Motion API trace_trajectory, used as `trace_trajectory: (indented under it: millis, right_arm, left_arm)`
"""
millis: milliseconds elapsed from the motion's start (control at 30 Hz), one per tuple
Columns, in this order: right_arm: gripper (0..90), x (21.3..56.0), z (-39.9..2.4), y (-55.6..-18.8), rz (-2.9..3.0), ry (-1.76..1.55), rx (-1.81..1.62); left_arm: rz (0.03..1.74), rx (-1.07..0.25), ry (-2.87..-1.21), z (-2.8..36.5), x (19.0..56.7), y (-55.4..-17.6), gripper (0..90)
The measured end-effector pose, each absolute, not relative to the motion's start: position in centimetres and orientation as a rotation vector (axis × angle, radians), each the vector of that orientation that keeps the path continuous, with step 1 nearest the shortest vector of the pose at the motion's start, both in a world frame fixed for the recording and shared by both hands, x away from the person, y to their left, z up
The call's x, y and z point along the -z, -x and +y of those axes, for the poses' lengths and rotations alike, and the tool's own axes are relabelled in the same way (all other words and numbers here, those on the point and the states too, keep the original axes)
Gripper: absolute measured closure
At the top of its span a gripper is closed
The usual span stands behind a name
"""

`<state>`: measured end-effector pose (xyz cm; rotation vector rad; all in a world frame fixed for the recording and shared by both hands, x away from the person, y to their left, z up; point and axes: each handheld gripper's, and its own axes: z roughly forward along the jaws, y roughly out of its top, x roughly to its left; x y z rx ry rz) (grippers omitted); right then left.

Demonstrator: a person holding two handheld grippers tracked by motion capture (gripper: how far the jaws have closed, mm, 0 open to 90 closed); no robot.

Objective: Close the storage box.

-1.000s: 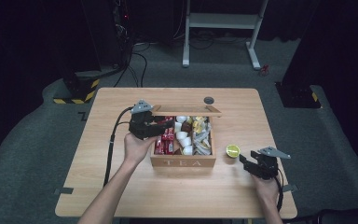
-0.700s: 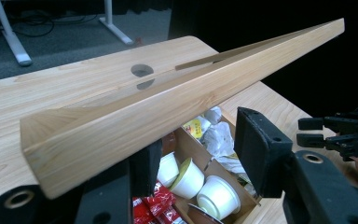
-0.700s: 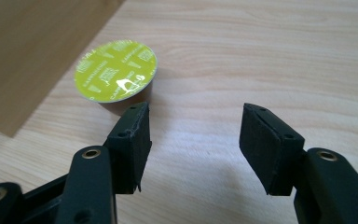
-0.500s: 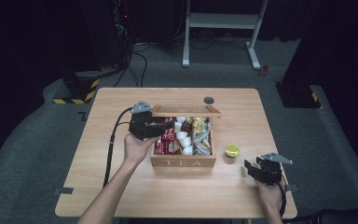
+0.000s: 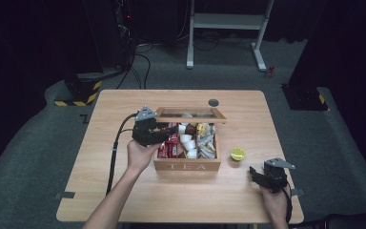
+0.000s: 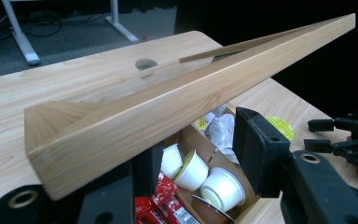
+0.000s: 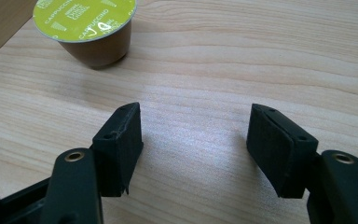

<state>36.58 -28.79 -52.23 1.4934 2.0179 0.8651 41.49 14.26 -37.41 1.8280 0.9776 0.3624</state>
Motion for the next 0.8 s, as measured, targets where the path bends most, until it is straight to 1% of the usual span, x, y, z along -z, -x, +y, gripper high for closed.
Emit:
trace_trajectory:
  millis: [167, 300, 367, 567, 667, 800]
  right_arm:
    - [35.3, 52.2, -28.8, -36.6, 2.019, -1.494, -0.865]
    - [35.0, 52.2, -28.8, -36.6, 2.019, -1.493, -0.864]
    - [33.8, 52.2, -28.8, -36.6, 2.018, -1.495, -0.863]
    - [33.7, 52.2, -28.8, -36.6, 2.018, -1.496, -0.863]
    - [33.5, 52.2, -28.8, -36.6, 2.016, -1.499, -0.862]
    - [33.4, 52.3, -28.8, -36.6, 2.015, -1.497, -0.861]
  left_arm:
    - [0.984, -0.359, -1.836, 14.2, 37.4, -41.4, 53.3]
    - [1.003, -0.324, -1.821, 14.3, 37.5, -41.2, 53.7]
    - [1.008, -0.336, -1.831, 14.2, 37.6, -41.1, 53.8]
    - [1.002, -0.328, -1.824, 14.3, 38.1, -40.7, 53.9]
    - [0.999, -0.331, -1.859, 14.2, 38.3, -40.5, 53.9]
    - [1.002, -0.336, -1.854, 14.2, 38.3, -40.5, 53.1]
